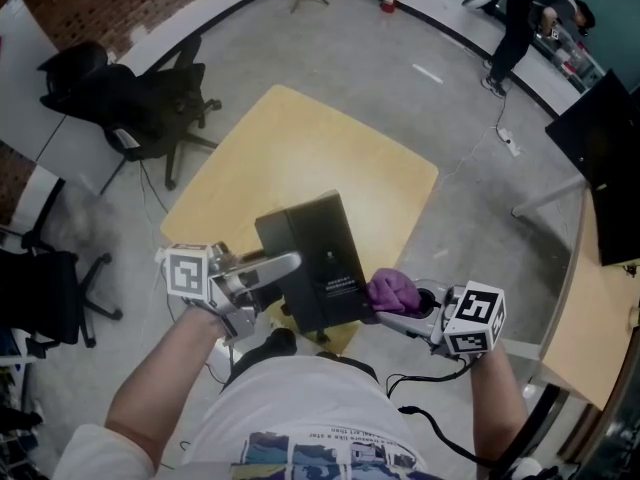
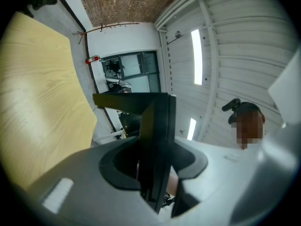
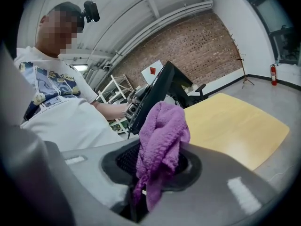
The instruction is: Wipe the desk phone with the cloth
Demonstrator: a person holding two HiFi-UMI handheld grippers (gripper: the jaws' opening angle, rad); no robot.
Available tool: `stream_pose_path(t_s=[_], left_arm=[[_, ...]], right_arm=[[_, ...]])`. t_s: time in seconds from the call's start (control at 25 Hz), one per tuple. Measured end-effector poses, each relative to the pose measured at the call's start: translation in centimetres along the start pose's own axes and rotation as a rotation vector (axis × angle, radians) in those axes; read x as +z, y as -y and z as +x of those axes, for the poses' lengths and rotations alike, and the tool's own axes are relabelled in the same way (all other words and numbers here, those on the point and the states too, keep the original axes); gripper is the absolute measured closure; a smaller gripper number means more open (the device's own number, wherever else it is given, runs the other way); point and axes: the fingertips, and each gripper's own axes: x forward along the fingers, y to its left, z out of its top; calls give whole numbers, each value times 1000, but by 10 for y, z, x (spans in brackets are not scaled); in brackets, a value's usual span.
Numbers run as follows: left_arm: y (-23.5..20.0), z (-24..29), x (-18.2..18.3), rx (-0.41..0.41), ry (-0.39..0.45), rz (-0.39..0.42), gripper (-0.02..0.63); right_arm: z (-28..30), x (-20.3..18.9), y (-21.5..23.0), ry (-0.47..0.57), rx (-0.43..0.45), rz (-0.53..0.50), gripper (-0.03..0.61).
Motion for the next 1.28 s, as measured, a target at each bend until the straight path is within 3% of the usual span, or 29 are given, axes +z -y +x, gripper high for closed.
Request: stream_pose_path(t_s=[0.16, 0.28, 0.4, 0.8, 1.28], left_arm=[[11, 7, 0, -54, 10, -34, 430], [1, 7, -2, -5, -13, -6, 430], [3, 8, -4, -17, -25, -14, 430], [16, 21, -18, -59, -84, -32, 430], [14, 11, -2, -36, -14, -28, 430]], right_arm=[[1, 3, 15, 60, -54, 36, 476], [1, 15, 36, 144, -114, 63, 476], [2, 38, 52, 219, -129, 72, 476], [34, 77, 36, 299, 122, 77, 477], [31, 16, 11, 175, 162, 86, 477]])
